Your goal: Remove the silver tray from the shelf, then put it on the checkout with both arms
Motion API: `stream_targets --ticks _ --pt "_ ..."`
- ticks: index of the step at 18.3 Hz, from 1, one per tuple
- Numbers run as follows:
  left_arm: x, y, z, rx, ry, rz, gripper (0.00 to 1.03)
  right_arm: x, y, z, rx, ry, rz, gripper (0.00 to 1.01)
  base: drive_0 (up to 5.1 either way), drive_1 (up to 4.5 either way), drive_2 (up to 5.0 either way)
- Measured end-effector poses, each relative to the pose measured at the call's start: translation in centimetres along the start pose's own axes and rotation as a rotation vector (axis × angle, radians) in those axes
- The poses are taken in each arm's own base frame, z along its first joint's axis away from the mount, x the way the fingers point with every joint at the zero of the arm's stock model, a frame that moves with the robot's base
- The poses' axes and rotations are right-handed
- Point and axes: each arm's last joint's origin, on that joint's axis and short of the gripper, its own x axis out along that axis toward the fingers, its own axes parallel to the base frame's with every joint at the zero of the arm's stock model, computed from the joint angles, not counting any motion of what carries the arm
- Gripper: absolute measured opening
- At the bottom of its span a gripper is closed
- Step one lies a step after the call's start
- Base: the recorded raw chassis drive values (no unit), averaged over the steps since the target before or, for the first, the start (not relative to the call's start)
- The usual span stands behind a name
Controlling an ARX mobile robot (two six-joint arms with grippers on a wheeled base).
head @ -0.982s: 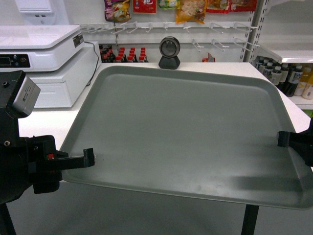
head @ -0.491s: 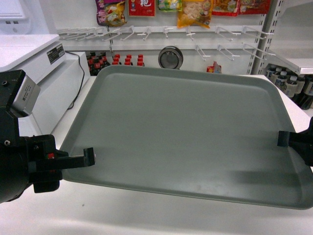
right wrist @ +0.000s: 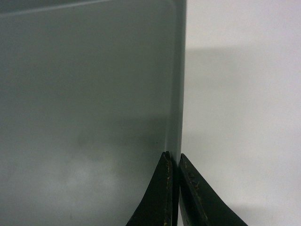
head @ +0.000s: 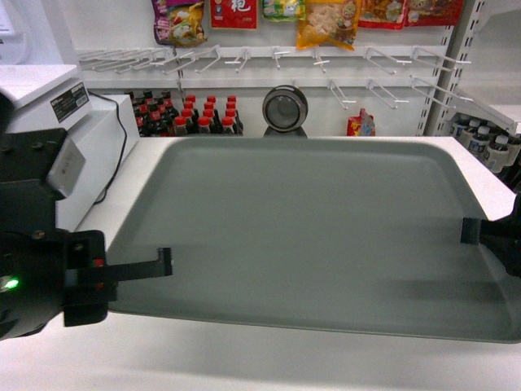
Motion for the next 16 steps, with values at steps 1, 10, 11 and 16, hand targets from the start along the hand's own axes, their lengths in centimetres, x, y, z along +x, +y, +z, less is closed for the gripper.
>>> stream_targets --ticks 1,10,11,16 --pt "0.8 -0.2 0.5 -0.019 0.053 0.041 0.03 0.5 0.0 0.1 -0.022 0.061 0.031 0.02 0.0 0.00 0.0" --pt "10.7 -4.0 0.6 0.020 0.205 0.081 0.36 13.6 -2.5 0.5 -0.286 0.088 -0.085 0.39 0.0 0.00 0.0" --pt "10.4 -3.9 0.6 0.021 0.191 0.084 0.40 13.4 -2.6 0.6 -0.281 0.080 -0.088 0.41 0.0 0.00 0.0" --pt "9.0 -3.7 1.1 0.019 0.101 0.080 0.51 12.1 -2.7 1.7 -0.257 0.042 -0.097 0.54 0.0 0.00 0.0"
